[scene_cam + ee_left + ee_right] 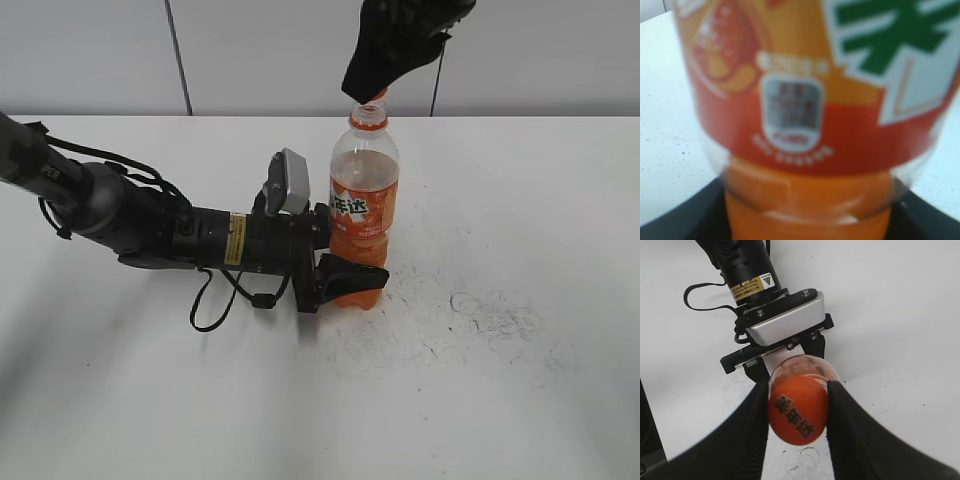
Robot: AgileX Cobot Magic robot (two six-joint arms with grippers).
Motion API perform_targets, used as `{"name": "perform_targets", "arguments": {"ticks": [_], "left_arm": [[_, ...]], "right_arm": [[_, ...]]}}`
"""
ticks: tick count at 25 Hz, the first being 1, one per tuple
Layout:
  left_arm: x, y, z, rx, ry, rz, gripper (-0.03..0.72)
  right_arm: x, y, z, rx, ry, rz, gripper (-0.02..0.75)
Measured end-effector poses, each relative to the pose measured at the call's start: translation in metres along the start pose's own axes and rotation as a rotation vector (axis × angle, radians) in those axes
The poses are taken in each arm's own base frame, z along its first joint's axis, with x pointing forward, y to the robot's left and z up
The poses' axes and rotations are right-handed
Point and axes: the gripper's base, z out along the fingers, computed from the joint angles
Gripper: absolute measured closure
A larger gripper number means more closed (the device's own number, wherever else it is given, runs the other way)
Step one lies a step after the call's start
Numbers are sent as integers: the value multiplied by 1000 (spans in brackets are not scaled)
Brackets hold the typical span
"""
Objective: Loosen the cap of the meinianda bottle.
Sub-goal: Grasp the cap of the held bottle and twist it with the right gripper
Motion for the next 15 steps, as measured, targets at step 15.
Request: {"name": "perform_targets", "arguments": {"ticks": [15], "left_arm": [[0, 0, 0, -1, 1, 0, 174]], "right_arm": [[49, -29, -32, 116, 23, 632, 477]]}}
